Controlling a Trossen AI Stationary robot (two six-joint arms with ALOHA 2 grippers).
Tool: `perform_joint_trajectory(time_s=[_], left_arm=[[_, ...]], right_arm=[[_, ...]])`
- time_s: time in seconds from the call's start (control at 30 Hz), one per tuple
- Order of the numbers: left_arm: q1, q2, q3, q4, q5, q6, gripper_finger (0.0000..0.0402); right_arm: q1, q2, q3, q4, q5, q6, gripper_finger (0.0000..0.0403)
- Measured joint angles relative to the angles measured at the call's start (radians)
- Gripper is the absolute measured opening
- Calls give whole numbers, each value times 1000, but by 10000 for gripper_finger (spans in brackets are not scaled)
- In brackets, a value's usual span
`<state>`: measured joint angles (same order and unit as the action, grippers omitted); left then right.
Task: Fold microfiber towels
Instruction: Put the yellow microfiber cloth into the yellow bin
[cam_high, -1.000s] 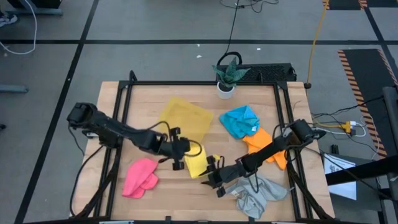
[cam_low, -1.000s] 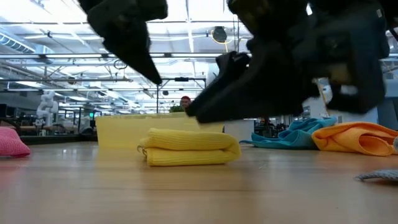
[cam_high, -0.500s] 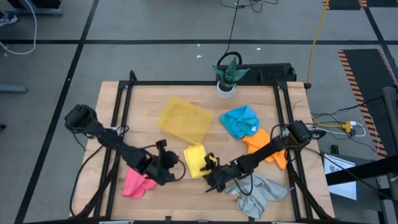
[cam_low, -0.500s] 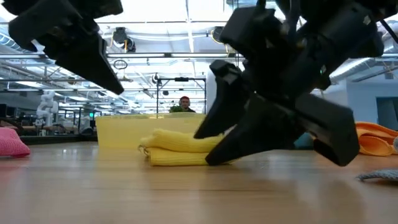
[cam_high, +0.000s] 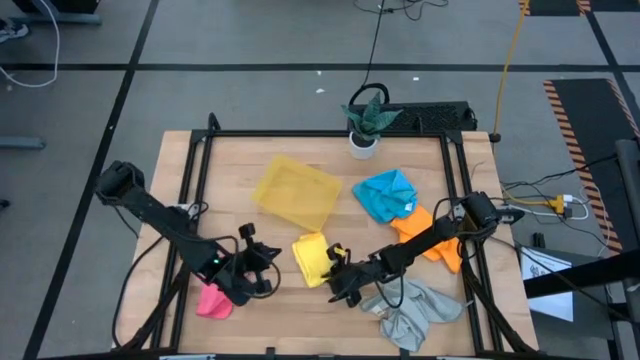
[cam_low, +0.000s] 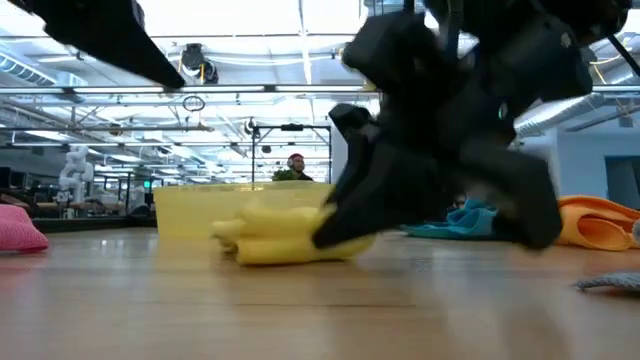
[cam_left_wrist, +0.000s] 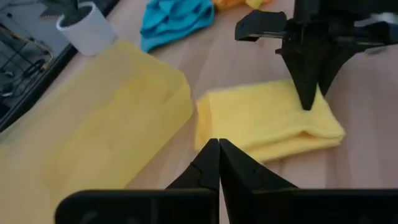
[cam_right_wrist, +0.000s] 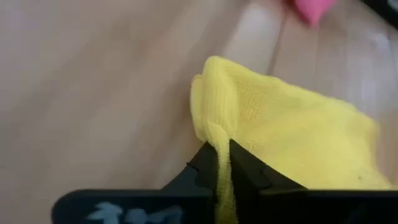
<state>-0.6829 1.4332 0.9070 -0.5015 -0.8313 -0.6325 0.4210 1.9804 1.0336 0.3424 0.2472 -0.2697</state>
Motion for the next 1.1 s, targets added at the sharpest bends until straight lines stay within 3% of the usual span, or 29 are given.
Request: perform_joint_trajectory(time_s=[0.2, 0.37, 0.53, 0.83, 1.0, 1.1], left_arm=[[-71, -43, 1, 1, -74, -2, 14], [-105, -41, 1, 2, -95, -2, 5], [-111, -41, 1, 4, -99, -2, 12], [-111, -41, 1, -1, -139, 6, 4], [-93, -41, 1, -19, -172, 1, 15], [-67, -41, 1, -38, -174, -9, 17]], right_arm=[[2, -111, 1, 28, -97, 44, 8], [-10, -238, 2, 35, -93, 14, 5], [-91, -361, 2, 27, -80, -11, 5], [-313, -434, 2, -58, 103, 79, 5], [-354, -384, 16, -130, 207, 185, 5], [-365, -321, 105, -251, 279, 236, 4]])
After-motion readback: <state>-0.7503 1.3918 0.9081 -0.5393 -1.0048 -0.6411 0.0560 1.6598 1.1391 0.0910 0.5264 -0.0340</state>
